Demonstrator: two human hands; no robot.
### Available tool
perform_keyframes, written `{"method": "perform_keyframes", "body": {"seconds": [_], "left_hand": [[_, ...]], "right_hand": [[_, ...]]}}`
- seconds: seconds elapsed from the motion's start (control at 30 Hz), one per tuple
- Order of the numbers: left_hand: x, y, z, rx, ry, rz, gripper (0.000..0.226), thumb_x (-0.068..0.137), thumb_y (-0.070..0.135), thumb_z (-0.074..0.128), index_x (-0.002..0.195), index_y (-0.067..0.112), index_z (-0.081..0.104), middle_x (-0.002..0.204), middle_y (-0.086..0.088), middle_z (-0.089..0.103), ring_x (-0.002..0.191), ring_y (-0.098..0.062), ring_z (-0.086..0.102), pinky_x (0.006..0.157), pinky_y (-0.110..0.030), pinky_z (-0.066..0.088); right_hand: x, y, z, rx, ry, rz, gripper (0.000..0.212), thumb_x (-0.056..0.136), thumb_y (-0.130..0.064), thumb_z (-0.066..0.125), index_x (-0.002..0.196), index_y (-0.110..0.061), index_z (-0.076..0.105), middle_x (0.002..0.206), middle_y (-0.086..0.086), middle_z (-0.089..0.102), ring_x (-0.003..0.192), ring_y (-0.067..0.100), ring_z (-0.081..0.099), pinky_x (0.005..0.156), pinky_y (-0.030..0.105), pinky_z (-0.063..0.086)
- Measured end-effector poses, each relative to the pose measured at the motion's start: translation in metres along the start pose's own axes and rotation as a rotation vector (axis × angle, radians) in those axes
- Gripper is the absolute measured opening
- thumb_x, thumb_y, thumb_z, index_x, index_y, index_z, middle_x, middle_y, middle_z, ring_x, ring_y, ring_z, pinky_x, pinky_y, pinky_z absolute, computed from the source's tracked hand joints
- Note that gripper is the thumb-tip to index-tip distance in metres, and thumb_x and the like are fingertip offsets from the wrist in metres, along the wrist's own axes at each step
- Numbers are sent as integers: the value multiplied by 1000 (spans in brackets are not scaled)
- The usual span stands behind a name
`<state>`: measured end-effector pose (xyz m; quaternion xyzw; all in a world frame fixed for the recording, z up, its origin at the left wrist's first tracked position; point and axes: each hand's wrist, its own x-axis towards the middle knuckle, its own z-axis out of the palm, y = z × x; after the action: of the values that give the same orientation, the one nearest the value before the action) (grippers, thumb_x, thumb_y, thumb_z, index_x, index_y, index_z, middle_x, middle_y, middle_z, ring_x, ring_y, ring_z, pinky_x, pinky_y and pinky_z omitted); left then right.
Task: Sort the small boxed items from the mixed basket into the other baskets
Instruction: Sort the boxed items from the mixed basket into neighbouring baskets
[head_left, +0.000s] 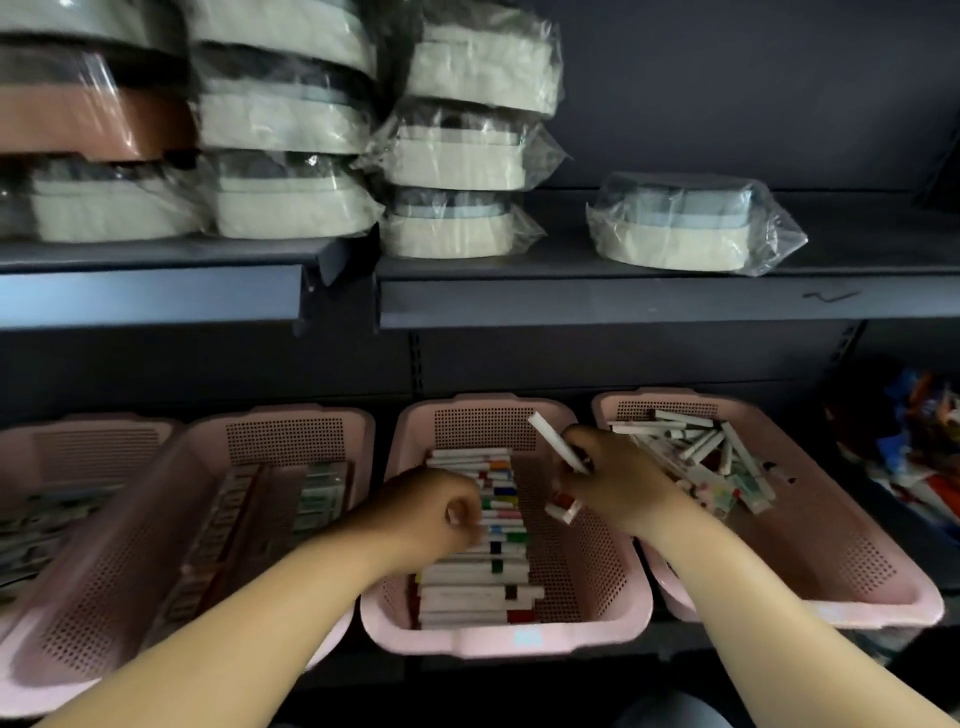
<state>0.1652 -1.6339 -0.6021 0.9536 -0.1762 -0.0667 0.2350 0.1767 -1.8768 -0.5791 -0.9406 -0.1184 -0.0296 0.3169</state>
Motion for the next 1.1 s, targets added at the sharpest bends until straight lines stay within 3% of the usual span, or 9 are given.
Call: {"method": "perform_keyframes", "body": {"seconds": [0.1,0.27,0.4,0.5,0.67,0.8,0.9,1.0,1.1], "left_hand": [[1,18,-2,-216,96,-32,23,87,46,81,104,33,72,95,15,70,88,-4,66,78,-25,54],[-2,29,3,-209,118,-1,19,85,37,85,88,39,66,77,20,67,69,11,58,61,-9,39],[-10,17,-4,-41,127,-75,17,90,36,76,85,40,61,88,15,65,84,-4,63,74,-26,51],[-14,-6,-12,10,166,-161,16,85,39,78,84,38,62,90,14,69,86,-11,66,80,-34,57],[-20,-32,-19,-43,246,-232,13,84,36,80,88,31,68,84,15,69,81,-8,64,69,-28,51],[-21,-41,-20,-117,255,-246,15,84,38,82,89,29,71,85,13,71,83,-8,66,80,-32,56],[-22,-42,-20,-155,258,-242,14,85,39,82,89,31,71,86,14,72,84,-6,67,79,-31,56],[-22,-43,-19,-156,248,-251,15,85,39,82,89,32,69,86,15,71,83,-5,66,75,-28,54],[-21,-43,-18,-150,235,-252,14,85,36,82,91,32,70,87,14,72,84,-6,67,79,-31,56]], "right_hand": [[1,-17,12,82,17,-14,13,88,-17,72,83,-15,59,72,-6,57,63,0,51,54,11,37],[5,-40,39,238,-2,8,15,88,-11,69,81,-22,60,71,-8,62,66,-2,61,61,12,47],[3,-43,45,259,-37,25,19,98,-23,63,81,-19,57,64,-6,55,47,-8,52,47,8,37],[-2,-40,45,104,-123,48,17,101,-30,57,89,-19,62,74,-3,61,56,-1,56,46,11,37],[-6,-47,51,-94,-302,17,31,103,-39,50,113,-17,70,115,0,66,99,14,63,83,27,50],[-2,-51,58,-84,-304,-10,28,101,-38,54,114,-18,69,115,0,68,102,16,63,94,34,50],[1,-48,62,71,-279,28,20,99,-36,58,108,-24,72,105,-5,71,96,13,65,86,32,54],[2,-47,63,466,-241,167,14,97,-28,64,101,-24,77,94,-3,77,87,15,71,67,25,54],[4,-45,62,631,-217,211,16,97,-24,63,100,-20,78,93,3,78,85,20,72,66,28,56]]}}
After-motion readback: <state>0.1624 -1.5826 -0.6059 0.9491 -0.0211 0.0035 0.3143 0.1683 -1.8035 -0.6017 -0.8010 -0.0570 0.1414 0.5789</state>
